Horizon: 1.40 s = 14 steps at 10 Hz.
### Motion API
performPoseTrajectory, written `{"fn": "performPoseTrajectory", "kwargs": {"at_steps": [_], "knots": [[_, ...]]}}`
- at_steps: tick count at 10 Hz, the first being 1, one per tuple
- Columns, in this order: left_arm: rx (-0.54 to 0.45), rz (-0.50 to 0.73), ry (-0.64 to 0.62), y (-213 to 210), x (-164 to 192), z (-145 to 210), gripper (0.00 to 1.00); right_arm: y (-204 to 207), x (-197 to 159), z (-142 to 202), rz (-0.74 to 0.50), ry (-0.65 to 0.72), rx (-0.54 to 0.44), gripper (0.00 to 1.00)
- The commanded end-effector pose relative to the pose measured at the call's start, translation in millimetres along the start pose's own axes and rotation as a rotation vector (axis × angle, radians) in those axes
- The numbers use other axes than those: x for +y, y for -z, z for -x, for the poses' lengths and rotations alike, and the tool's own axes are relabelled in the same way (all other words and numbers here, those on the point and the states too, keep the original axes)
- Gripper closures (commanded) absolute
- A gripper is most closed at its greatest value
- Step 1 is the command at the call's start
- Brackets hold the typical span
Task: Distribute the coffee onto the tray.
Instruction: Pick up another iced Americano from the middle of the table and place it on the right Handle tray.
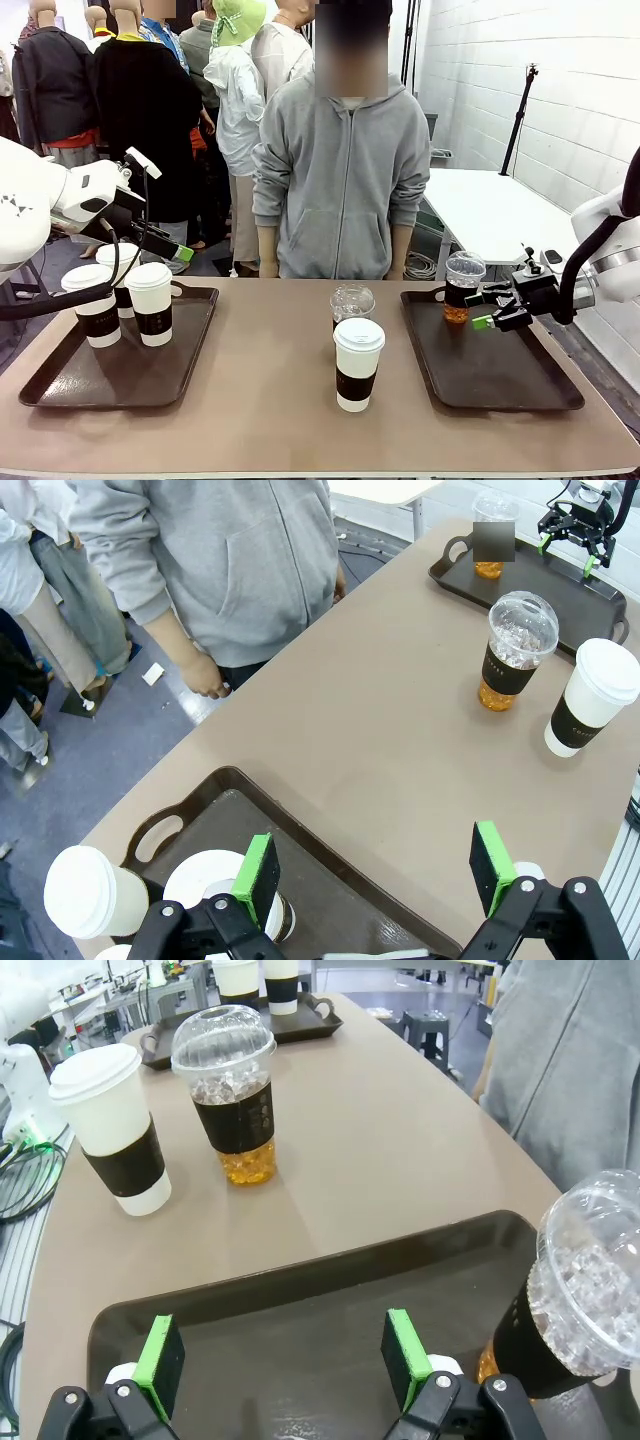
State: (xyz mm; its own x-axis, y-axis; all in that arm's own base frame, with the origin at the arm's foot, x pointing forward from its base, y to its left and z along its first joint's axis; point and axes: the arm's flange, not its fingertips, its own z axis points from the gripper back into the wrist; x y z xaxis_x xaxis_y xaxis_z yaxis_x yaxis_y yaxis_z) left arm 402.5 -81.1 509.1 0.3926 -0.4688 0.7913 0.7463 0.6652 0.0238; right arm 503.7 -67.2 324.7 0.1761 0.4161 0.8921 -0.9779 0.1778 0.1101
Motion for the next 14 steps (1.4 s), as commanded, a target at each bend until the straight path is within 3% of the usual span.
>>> {"fn": "performPoseTrajectory", "kwargs": {"at_steps": [1,7,14], "knots": [[0.0,0.004,-0.004,1,2,2,0.0,6,14,-8,0.016,-0.001,0.003,0.0],[0.0,0.004,-0.004,1,2,2,0.0,35,42,-30,0.033,-0.043,-0.022,0.0],[0.0,0.004,-0.004,1,2,2,0.0,65,47,-23,0.079,-0.046,-0.085,0.0]]}}
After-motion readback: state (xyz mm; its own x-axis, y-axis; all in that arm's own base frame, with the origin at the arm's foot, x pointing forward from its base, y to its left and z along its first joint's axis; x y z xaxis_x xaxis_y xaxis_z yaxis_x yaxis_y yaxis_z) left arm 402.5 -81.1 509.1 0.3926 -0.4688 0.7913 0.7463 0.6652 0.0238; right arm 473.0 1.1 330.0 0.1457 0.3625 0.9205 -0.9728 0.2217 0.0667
